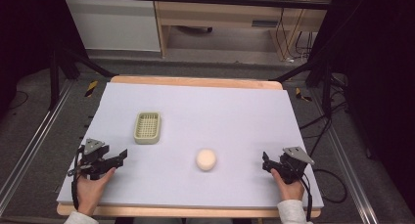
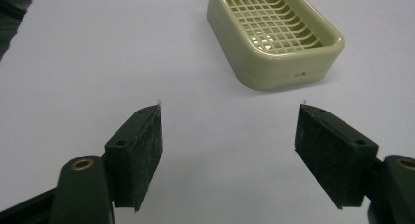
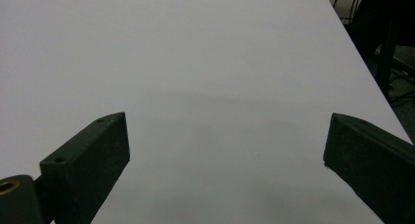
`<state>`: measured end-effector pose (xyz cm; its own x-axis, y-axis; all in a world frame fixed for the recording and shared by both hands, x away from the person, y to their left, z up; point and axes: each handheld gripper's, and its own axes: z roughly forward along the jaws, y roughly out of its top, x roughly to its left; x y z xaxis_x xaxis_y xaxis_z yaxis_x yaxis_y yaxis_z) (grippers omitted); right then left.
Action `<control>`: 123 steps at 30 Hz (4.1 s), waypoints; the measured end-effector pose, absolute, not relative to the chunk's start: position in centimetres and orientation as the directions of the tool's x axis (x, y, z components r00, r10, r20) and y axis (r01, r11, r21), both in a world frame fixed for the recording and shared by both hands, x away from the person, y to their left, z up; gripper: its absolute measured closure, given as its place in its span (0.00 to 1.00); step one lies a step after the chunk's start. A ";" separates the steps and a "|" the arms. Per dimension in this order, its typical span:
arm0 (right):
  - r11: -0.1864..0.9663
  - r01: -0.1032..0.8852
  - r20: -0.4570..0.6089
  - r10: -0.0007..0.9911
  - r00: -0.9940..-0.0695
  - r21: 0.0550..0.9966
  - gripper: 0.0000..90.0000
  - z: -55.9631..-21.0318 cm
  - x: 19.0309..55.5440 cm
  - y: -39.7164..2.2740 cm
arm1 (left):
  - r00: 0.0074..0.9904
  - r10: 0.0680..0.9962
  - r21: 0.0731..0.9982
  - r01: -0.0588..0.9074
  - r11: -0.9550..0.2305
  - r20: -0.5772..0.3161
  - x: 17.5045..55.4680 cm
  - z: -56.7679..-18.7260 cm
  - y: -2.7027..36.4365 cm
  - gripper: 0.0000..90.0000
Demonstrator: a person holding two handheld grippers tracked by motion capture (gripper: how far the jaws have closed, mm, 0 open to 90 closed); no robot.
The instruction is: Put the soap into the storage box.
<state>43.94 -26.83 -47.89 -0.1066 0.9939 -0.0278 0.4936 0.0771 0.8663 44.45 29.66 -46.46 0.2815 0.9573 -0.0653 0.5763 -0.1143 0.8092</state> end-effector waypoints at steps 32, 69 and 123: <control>0.114 0.499 -0.056 0.990 -0.130 0.859 0.04 -48.4 44.3 -25.9 | 0.357 0.930 0.869 0.482 -0.107 -0.083 43.6 -44.6 26.9 0.39; 0.124 0.482 -0.051 0.986 -0.161 0.868 0.04 -48.5 44.2 -25.5 | 0.483 0.872 0.884 0.439 -0.162 -0.080 45.8 -41.1 20.3 0.33; 0.141 0.487 -0.068 0.984 -0.164 0.862 0.04 -48.6 44.3 -25.3 | 0.682 0.730 0.799 0.464 -0.383 -0.046 46.4 -43.3 9.7 0.24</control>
